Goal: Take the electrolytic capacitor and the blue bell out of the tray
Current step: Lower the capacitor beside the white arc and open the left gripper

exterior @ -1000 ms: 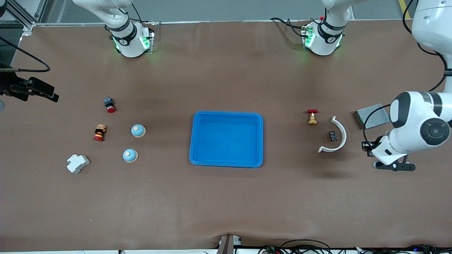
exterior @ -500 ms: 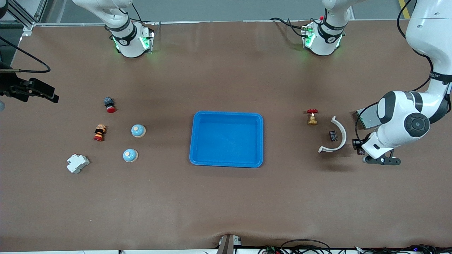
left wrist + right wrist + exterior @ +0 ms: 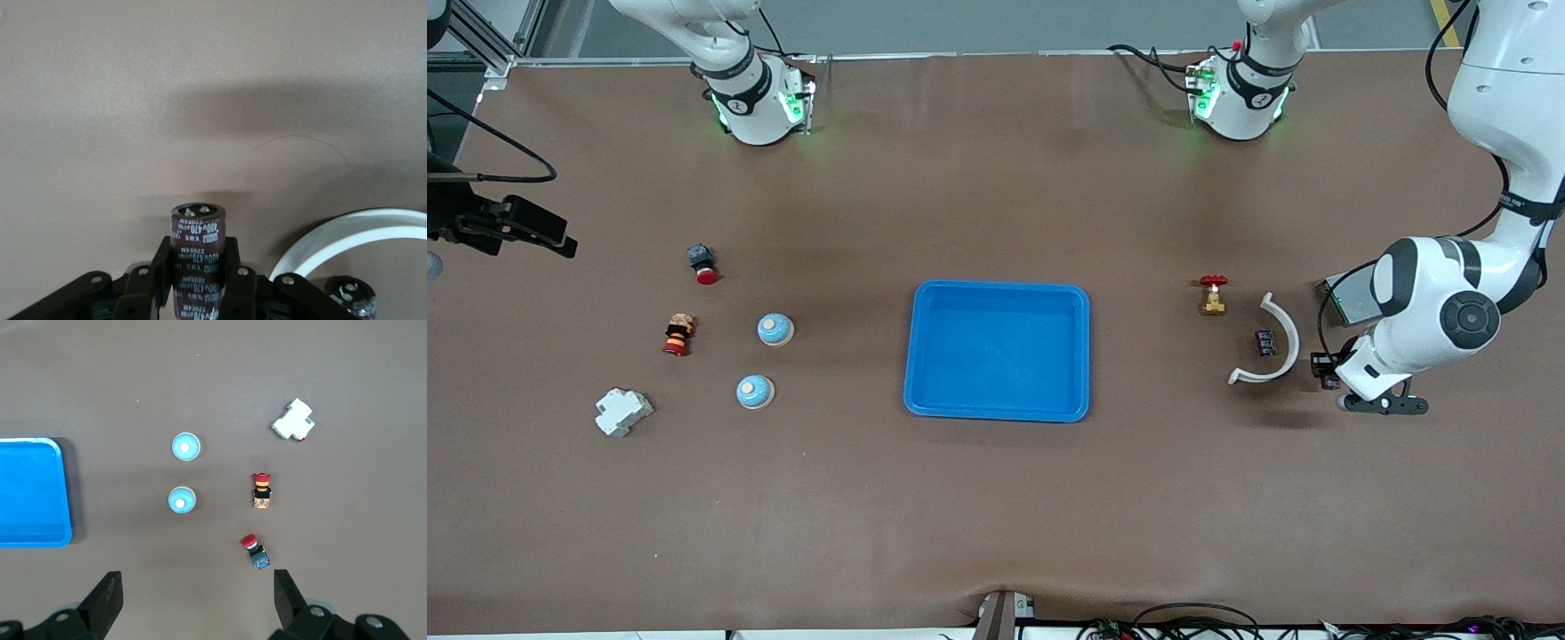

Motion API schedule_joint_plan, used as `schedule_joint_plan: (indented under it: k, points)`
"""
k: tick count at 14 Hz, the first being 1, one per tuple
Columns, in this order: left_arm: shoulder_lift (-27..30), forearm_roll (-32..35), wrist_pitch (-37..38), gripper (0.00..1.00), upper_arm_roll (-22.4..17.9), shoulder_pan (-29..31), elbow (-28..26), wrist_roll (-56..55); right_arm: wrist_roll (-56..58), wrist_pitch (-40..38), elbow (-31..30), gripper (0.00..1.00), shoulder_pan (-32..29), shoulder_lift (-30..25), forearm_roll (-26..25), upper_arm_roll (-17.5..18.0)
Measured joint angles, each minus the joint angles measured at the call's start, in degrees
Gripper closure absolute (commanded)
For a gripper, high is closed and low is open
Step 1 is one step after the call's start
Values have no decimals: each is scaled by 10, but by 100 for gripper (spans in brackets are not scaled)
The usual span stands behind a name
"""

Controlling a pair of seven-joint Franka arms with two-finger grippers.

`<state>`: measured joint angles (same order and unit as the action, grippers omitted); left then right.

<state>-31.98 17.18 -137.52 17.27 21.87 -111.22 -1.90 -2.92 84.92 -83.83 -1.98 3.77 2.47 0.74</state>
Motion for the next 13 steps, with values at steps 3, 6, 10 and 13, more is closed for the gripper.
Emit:
schedule_joint_plan:
  k: [3, 6, 10, 13]
  points:
    - [-6, 0, -2, 100, 0, 0, 0, 0, 0, 1, -2, 0, 0, 0, 0, 0]
    - [-12, 7, -2, 100, 0, 0, 0, 0, 0, 9, -11, 0, 0, -4, 0, -2]
    - [-14, 8, -2, 81, 0, 0, 0, 0, 0, 13, -17, 0, 0, -6, 0, -4]
    - [-15, 8, -2, 0, 0, 0, 0, 0, 0, 16, -17, 0, 0, -6, 0, -3]
